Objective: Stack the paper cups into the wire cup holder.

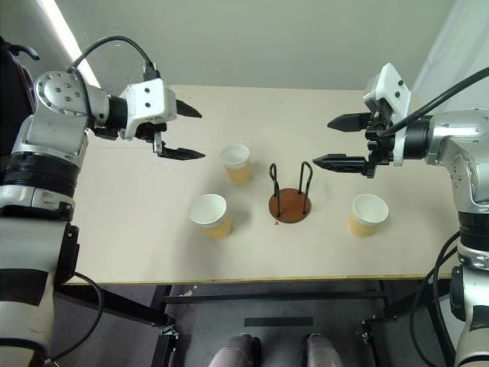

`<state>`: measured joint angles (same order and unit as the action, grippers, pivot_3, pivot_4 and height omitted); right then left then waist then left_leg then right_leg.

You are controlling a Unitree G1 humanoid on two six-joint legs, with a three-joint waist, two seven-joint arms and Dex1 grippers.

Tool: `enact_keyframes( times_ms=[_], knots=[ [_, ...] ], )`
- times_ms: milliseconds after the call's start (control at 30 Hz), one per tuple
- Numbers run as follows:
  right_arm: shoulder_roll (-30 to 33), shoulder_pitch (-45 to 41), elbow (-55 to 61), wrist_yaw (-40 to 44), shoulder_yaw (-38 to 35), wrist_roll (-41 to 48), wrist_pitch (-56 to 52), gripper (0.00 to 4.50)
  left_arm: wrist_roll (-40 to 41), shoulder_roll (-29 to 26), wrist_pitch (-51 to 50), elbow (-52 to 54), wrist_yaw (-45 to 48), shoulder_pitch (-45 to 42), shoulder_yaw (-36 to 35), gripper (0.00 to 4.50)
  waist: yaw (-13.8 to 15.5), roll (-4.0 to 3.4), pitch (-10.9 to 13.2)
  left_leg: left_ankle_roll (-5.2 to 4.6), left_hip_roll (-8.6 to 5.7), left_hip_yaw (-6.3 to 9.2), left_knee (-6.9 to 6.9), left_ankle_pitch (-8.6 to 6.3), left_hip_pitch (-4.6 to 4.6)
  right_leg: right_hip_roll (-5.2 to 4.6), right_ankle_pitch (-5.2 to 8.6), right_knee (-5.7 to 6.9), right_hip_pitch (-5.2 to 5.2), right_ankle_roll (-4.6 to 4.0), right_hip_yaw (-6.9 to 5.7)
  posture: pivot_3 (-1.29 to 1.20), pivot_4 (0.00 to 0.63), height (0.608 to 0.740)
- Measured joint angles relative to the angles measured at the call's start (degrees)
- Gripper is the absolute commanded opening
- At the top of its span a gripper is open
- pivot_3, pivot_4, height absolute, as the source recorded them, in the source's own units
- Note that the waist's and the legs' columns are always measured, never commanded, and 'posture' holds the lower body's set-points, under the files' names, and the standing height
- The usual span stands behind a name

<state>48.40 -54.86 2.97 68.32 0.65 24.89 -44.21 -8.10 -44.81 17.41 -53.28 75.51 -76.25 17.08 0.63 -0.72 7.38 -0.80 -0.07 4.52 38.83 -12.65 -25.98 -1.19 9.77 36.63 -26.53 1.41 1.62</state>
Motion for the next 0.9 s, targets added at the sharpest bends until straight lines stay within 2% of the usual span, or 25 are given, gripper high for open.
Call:
enact_keyframes(
  times_ms=[200,400,633,900],
  knots=[
    [-0.1,-0.1,0.0,-0.3,-0.2,1.4,1.2,4.46,-9.1,3.0,9.3,-9.0,-6.6,-2.0,4.8,4.5,0.1,0.0,0.0,-0.07,-0.04,-0.01,0.03,-0.04,-0.09,-0.02,-0.15,-0.1,-0.04,0.26,0.01,0.0,0.15,0.74],
    [0.1,-0.2,1.9,-0.3,-1.2,3.1,2.3,4.46,-16.2,5.5,12.8,-15.5,-15.1,-4.4,7.9,4.5,0.2,-0.01,0.0,-0.09,-0.05,0.02,0.01,-0.06,-0.15,-0.04,-0.25,-0.32,-0.04,0.41,0.06,0.0,0.15,0.74],
    [1.9,-0.2,2.9,-0.5,-1.7,3.4,2.4,4.46,-17.5,9.6,13.4,-18.7,-16.8,-5.0,8.2,4.5,0.4,-0.04,0.0,-0.19,-0.12,-0.05,0.16,-0.12,-0.28,-0.02,-0.38,-0.53,-0.02,0.63,0.13,0.0,0.15,0.74],
    [2.2,-0.2,3.8,-1.3,-1.8,3.7,2.1,4.46,-18.7,11.8,13.8,-19.6,-17.2,-5.0,8.4,4.5,0.4,-0.03,0.0,-0.22,-0.12,-0.09,0.27,-0.13,-0.3,0.0,-0.44,-0.53,-0.01,0.73,0.16,0.0,0.15,0.74]
  ],
)
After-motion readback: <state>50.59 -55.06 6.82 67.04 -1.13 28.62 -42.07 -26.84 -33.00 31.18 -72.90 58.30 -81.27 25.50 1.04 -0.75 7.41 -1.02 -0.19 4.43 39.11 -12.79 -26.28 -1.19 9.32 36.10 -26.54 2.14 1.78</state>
